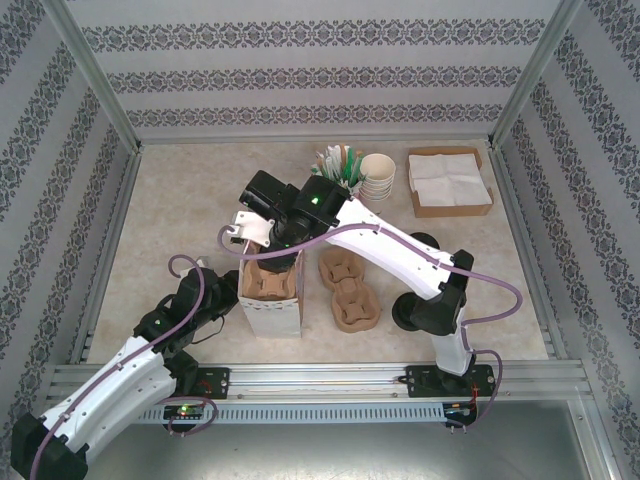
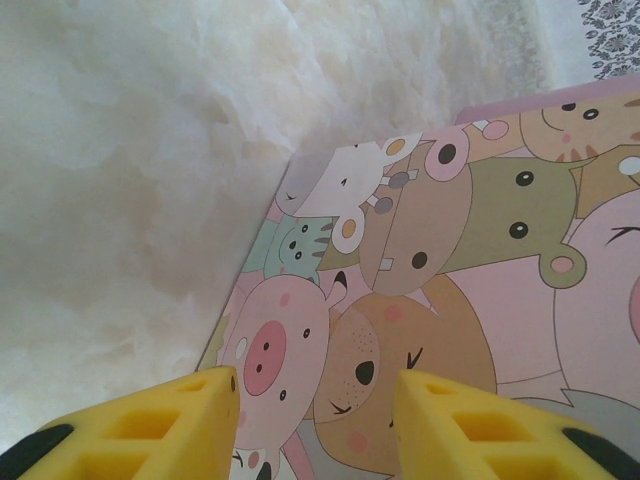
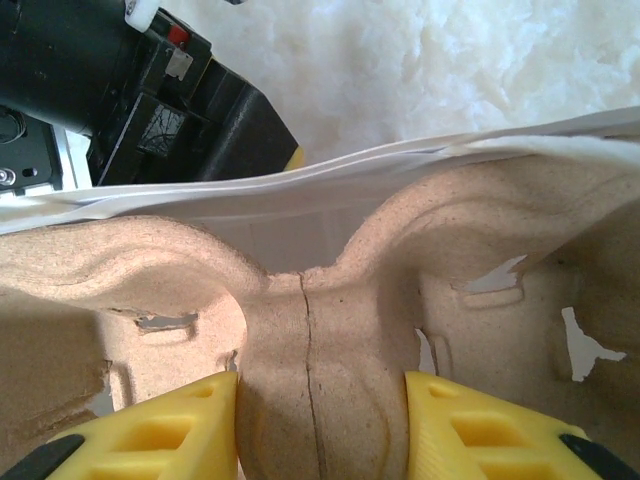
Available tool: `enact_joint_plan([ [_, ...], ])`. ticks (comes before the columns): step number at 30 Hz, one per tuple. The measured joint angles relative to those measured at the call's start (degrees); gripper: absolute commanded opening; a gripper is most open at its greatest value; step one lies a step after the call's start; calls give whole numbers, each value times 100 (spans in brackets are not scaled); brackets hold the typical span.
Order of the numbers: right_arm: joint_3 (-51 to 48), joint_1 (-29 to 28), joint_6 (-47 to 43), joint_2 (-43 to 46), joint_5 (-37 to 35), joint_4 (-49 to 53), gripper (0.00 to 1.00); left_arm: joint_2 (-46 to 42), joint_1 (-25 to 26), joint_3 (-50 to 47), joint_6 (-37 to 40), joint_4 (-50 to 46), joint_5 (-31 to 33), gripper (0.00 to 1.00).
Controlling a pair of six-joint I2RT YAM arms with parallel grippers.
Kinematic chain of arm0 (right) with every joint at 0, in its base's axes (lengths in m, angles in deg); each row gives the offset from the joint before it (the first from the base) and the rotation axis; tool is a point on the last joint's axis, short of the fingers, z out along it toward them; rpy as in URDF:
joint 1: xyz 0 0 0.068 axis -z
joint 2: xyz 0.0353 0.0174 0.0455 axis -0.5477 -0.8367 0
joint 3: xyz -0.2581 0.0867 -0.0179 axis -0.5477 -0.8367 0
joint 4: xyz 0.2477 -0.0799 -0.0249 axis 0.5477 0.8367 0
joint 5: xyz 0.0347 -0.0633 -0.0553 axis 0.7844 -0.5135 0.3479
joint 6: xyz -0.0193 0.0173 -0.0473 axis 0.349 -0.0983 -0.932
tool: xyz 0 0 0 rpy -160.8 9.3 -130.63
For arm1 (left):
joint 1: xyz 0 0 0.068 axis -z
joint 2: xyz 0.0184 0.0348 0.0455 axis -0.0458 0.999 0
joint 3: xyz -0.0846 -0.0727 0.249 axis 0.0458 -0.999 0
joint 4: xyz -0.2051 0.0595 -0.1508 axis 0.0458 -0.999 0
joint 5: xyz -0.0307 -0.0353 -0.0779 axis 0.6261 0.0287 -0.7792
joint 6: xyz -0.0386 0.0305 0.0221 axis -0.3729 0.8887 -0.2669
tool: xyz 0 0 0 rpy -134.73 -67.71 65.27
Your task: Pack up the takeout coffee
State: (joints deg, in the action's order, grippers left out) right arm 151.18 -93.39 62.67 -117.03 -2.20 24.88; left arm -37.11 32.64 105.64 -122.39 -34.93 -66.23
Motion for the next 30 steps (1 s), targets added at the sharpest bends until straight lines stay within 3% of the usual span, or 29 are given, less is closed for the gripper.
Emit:
enact_joint_plan([
  [12,-586,48,66,109,354,-511,42,160,0,0,0,24,-2,45],
  [19,-813,74,116,310,352,-693,54,160,0,0,-2,24,-2,45],
  [30,-839,83,151,374,334,-728,58,160,0,0,-2,26,-2,45],
])
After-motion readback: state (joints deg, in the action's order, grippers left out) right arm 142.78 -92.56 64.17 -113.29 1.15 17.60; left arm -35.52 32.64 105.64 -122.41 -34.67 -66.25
